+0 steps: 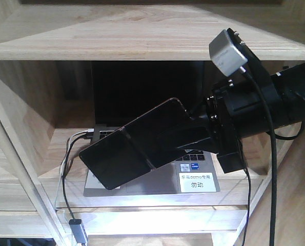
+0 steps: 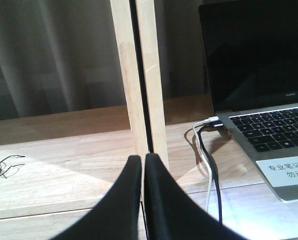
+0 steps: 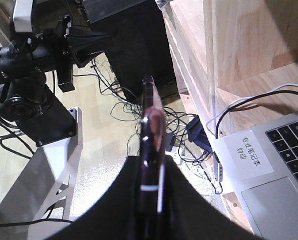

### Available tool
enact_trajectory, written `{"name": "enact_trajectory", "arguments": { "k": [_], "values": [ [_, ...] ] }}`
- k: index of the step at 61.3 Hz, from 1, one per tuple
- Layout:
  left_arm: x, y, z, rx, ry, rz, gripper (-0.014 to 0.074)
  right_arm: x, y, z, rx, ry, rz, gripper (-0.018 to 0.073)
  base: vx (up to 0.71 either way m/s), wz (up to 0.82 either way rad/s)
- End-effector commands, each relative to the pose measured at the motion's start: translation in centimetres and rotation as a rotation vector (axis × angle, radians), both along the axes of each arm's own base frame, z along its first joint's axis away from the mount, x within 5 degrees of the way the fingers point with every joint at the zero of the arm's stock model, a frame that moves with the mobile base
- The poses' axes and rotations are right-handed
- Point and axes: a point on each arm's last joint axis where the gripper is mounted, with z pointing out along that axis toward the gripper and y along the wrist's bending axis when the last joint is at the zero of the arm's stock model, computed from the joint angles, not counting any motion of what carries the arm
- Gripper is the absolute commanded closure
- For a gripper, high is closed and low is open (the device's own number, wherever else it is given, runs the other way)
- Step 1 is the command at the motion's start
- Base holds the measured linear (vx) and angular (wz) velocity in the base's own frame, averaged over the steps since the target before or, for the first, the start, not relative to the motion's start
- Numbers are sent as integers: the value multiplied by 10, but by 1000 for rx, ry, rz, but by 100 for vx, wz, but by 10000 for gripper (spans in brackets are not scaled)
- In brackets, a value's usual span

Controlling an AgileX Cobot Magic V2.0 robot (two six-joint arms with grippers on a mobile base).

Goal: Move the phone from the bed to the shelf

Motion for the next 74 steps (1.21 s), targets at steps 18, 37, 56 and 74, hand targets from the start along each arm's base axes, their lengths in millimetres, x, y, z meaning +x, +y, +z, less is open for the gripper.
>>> {"name": "enact_trajectory", "arguments": {
  "k": [18, 37, 56, 74],
  "values": [
    [-1, 0, 15, -18, -99, -1, 595, -9, 1, 22, 94, -37, 9, 562, 0, 0],
    [-1, 0, 15, -18, -99, -1, 595, -7, 2, 26, 135, -39, -15, 562, 0, 0],
    [-1, 0, 15, -18, -99, -1, 595, -13, 0, 55, 303, -115, -121, 562, 0, 0],
    [-1, 0, 15, -18, -99, -1, 595, -18, -7, 109, 374, -331, -200, 562, 0, 0]
  ]
}}
